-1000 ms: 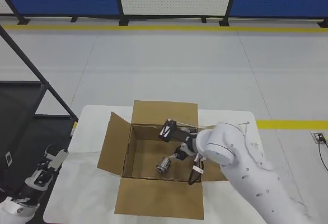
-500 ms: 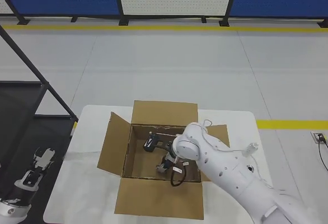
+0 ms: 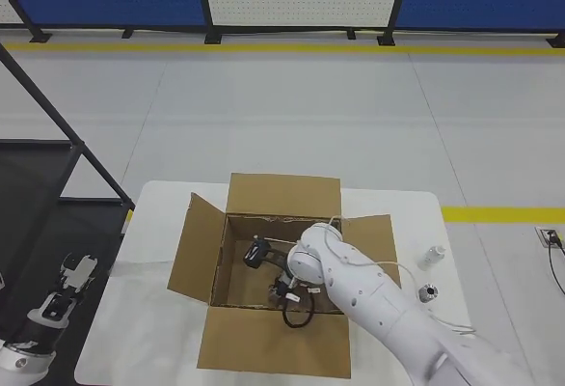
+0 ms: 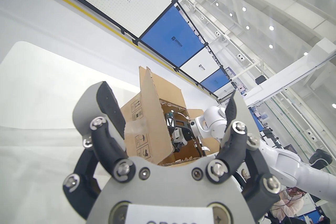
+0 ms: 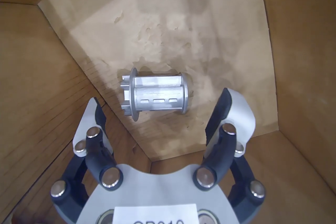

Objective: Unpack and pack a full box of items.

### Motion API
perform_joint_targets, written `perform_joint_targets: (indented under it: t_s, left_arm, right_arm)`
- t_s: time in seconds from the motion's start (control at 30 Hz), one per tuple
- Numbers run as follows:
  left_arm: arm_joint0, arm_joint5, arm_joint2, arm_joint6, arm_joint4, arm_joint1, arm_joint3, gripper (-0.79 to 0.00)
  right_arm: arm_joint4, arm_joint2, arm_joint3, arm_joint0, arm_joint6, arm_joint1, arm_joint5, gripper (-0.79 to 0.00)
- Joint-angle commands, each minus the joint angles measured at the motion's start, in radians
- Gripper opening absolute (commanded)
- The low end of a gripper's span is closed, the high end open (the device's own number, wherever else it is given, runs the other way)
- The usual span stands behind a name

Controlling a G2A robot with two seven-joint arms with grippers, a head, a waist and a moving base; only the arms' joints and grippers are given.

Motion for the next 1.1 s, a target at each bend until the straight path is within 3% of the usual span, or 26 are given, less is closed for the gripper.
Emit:
perform_joint_targets:
  t_s: [0.0, 0.03, 0.13, 0.23, 0.37, 0.57, 0.73, 0.83, 0.9, 0.97, 1.07]
  left_arm:
    - [0.0, 0.0, 0.0, 0.0, 0.0, 0.0, 0.0, 0.0]
    - [0.0, 0.0, 0.0, 0.0, 0.0, 0.0, 0.0, 0.0]
    - [0.0, 0.0, 0.0, 0.0, 0.0, 0.0, 0.0, 0.0]
    - [0.0, 0.0, 0.0, 0.0, 0.0, 0.0, 0.0, 0.0]
    - [0.0, 0.0, 0.0, 0.0, 0.0, 0.0, 0.0, 0.0]
    - [0.0, 0.0, 0.0, 0.0, 0.0, 0.0, 0.0, 0.0]
    - [0.0, 0.0, 0.0, 0.0, 0.0, 0.0, 0.0, 0.0]
    - [0.0, 0.0, 0.0, 0.0, 0.0, 0.0, 0.0, 0.0]
    - [0.0, 0.0, 0.0, 0.0, 0.0, 0.0, 0.0, 0.0]
    - [0.0, 0.0, 0.0, 0.0, 0.0, 0.0, 0.0, 0.0]
    - [0.0, 0.0, 0.0, 0.0, 0.0, 0.0, 0.0, 0.0]
  right_arm:
    - [0.004, -0.003, 0.032, 0.005, -0.005, -0.012, -0.005, -0.268]
    - [0.008, -0.003, 0.048, 0.008, -0.008, -0.018, -0.009, -0.397]
    - [0.013, -0.006, 0.091, 0.016, -0.013, -0.034, -0.019, -0.474]
    - [0.017, -0.006, 0.127, 0.024, -0.027, -0.048, -0.027, -0.643]
    - [0.022, 0.005, 0.155, 0.047, -0.053, -0.058, -0.05, -0.785]
    - [0.042, 0.053, 0.132, 0.09, -0.097, -0.04, -0.135, -0.785]
    - [0.03, 0.122, 0.029, 0.106, -0.094, 0.016, -0.176, -0.785]
    - [-0.006, 0.198, -0.129, 0.079, -0.068, 0.076, -0.147, -0.785]
    - [-0.055, 0.282, -0.305, 0.019, -0.02, 0.133, -0.1, -0.785]
    - [-0.124, 0.407, -0.567, -0.101, 0.07, 0.2, -0.035, -0.785]
    - [-0.215, 0.636, -1.019, -0.373, 0.226, 0.285, 0.017, -0.785]
